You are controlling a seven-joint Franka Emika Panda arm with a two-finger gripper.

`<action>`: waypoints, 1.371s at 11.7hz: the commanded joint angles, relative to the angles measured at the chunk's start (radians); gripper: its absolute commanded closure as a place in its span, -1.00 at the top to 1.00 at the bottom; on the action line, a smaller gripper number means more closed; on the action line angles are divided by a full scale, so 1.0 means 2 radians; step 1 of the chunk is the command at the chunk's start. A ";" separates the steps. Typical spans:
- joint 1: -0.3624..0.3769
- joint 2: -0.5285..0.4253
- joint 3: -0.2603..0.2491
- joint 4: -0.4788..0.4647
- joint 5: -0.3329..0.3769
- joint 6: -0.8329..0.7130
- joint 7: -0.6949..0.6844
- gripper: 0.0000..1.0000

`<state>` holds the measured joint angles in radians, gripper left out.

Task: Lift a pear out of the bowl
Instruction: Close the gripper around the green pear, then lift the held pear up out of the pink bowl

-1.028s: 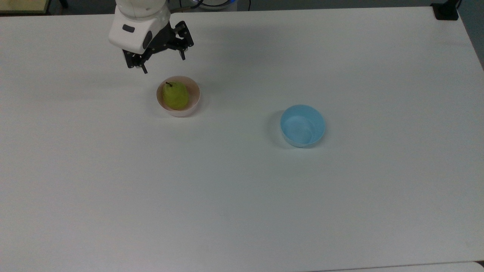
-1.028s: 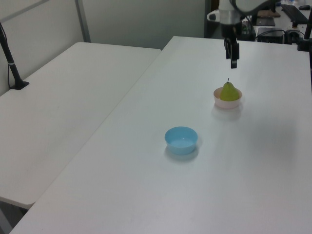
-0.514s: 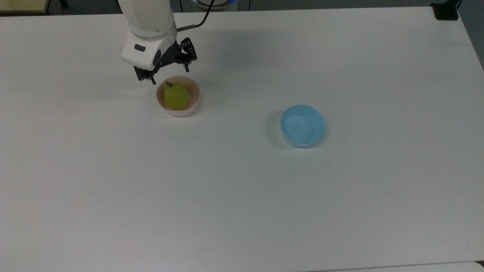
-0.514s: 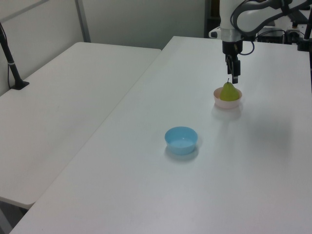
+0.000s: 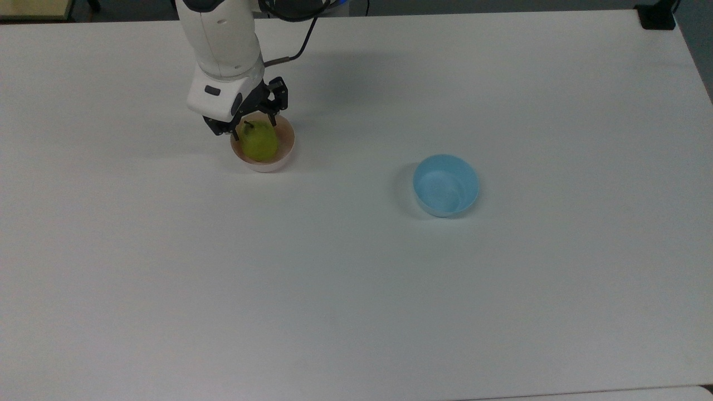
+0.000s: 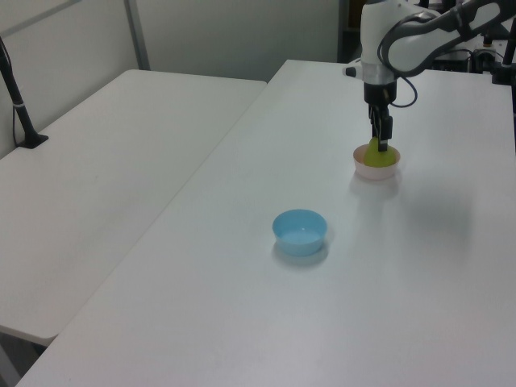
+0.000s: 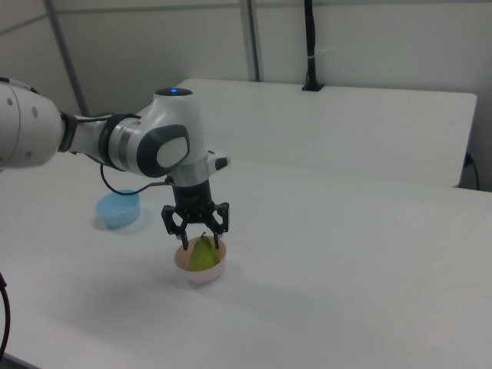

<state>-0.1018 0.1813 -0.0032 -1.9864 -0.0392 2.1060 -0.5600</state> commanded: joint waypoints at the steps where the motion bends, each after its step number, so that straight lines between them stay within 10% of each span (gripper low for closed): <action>1: 0.004 -0.003 -0.002 -0.020 -0.005 0.025 -0.008 0.31; 7: 0.004 -0.003 -0.002 -0.025 -0.005 0.025 -0.036 -0.81; 16: 0.006 -0.029 0.001 0.087 0.002 -0.112 -0.031 -1.00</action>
<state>-0.1001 0.1525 -0.0016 -1.8899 -0.0393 1.9907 -0.6180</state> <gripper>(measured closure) 0.498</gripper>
